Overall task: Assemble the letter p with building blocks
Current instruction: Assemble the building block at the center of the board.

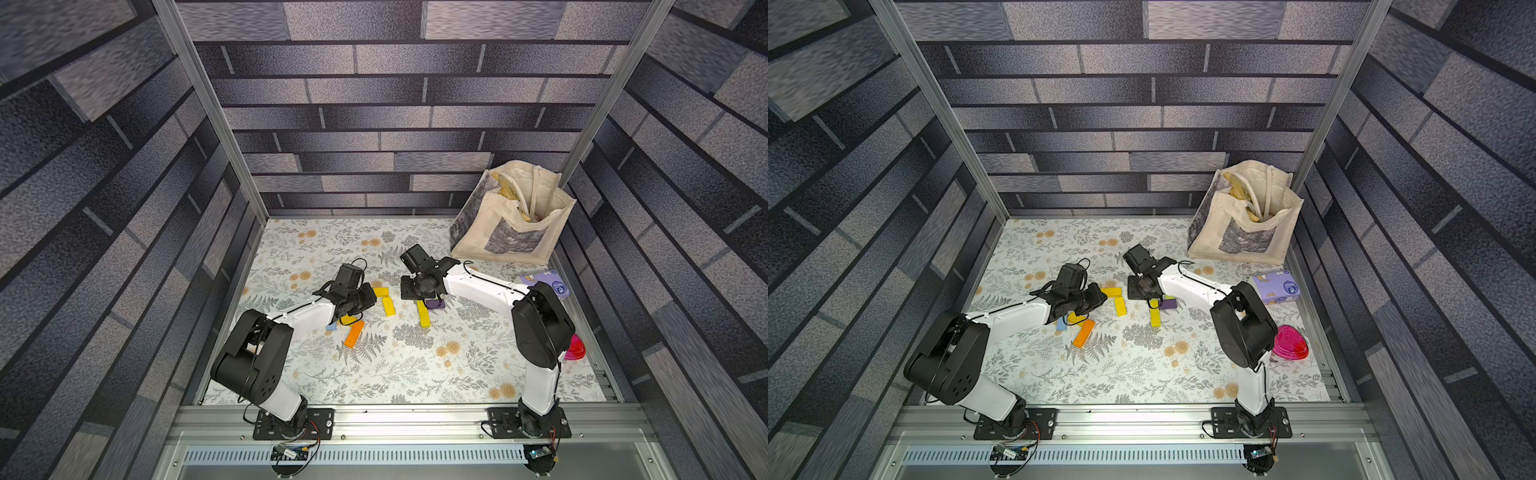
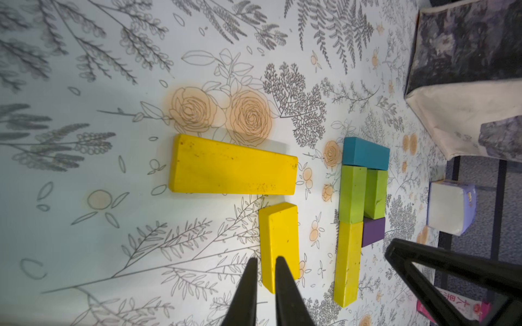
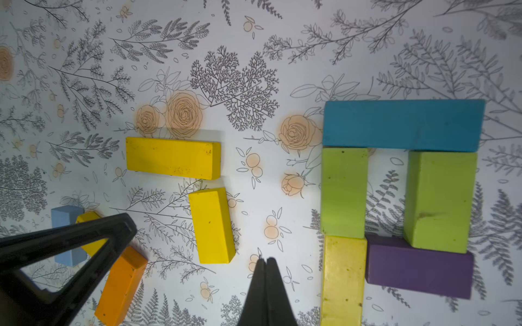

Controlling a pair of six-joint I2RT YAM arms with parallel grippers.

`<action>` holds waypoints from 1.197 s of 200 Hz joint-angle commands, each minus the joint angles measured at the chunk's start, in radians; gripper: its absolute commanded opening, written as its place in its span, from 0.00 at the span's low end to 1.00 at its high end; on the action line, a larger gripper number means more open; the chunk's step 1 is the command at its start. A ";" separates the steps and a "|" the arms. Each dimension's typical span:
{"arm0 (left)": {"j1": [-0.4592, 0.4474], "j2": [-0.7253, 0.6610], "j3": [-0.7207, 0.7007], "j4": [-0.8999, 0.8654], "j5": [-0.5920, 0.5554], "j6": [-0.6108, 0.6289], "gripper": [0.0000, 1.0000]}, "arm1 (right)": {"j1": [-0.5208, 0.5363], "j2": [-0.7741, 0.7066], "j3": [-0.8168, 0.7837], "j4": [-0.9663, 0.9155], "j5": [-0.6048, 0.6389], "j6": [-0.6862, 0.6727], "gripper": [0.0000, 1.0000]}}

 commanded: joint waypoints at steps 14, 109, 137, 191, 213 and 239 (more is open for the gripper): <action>-0.035 0.059 0.052 -0.016 -0.035 -0.031 0.01 | 0.009 0.054 0.008 0.052 -0.076 -0.044 0.00; -0.076 0.140 0.143 -0.132 -0.107 -0.023 0.00 | 0.008 0.147 -0.054 0.147 -0.176 0.022 0.00; -0.077 0.113 0.128 -0.141 -0.133 -0.012 0.00 | 0.009 0.161 -0.070 0.183 -0.210 0.055 0.00; -0.077 0.166 0.140 -0.160 -0.090 0.000 0.00 | 0.009 0.178 -0.076 0.204 -0.226 0.078 0.00; -0.077 0.175 0.141 -0.159 -0.081 -0.008 0.00 | 0.008 0.182 -0.076 0.209 -0.228 0.097 0.00; -0.076 0.183 0.149 -0.132 -0.074 -0.007 0.00 | 0.007 0.200 -0.064 0.203 -0.220 0.109 0.00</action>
